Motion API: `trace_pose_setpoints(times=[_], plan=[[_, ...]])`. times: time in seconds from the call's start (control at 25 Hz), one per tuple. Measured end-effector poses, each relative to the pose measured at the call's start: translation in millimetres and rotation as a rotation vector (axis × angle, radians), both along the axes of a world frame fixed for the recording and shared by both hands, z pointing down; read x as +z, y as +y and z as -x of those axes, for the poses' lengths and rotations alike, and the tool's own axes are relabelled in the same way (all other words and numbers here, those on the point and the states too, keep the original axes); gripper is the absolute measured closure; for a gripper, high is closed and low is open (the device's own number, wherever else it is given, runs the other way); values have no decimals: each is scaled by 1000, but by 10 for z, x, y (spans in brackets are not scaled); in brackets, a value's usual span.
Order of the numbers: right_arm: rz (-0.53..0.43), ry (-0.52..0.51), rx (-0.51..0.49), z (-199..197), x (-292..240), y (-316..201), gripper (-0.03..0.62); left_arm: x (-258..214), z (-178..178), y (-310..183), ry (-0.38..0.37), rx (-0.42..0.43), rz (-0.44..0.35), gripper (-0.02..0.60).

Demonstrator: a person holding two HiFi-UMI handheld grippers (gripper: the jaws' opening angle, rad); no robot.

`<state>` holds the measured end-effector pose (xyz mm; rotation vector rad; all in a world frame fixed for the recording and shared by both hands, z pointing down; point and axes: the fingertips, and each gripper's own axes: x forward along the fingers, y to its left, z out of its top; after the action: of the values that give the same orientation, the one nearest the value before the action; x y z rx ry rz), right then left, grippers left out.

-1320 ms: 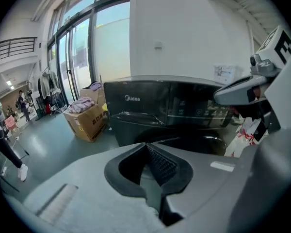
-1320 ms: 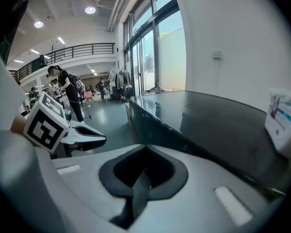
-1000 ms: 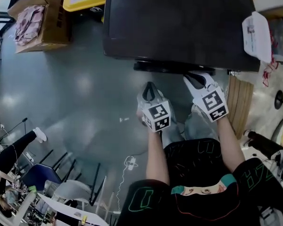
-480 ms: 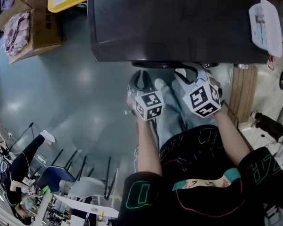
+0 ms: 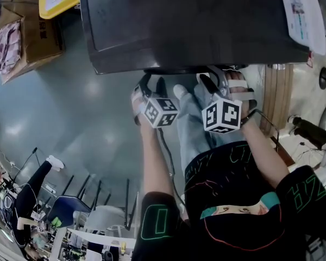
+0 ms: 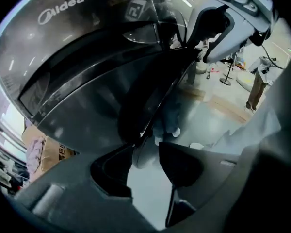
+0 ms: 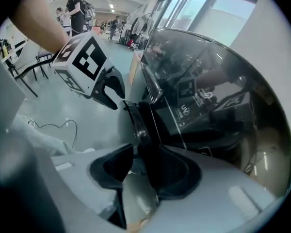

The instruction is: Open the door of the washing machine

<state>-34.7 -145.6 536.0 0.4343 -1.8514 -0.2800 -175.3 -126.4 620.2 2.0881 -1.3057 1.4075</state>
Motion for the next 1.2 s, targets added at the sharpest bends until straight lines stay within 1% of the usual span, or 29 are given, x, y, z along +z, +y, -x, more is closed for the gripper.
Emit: trace_pose_setpoints(times=[0.2,0.24,0.36,0.52,0.76,0.88,1.08,1.12,1.2], plan=[[-49,46,-42,-4,48,-7,427,135,-35,-70,-16,83,7,399],[-49,44,-45,-1,52,-8,428,149,-35,-77,-12,78,-4,417],[-44,29,-74,13,56,-7,439,158,-2,-78,30,31,-20,413],[-39,17,-111,22,58,25,445,170,10,-60,48,31,-9,413],[-35,11,-110,-30,82,5,445,180,-38,-84,37,20,-31,413],[-28,3,-115,-32,91,17,449,191,-38,-76,51,16,-16,413],[22,2,-113,-33,88,22,459,193,-38,-71,61,15,9,414],[52,1,-112,-24,90,29,461,194,-31,-55,62,16,16,414],[145,2,-108,-11,88,72,459,200,-32,26,73,24,32,414]])
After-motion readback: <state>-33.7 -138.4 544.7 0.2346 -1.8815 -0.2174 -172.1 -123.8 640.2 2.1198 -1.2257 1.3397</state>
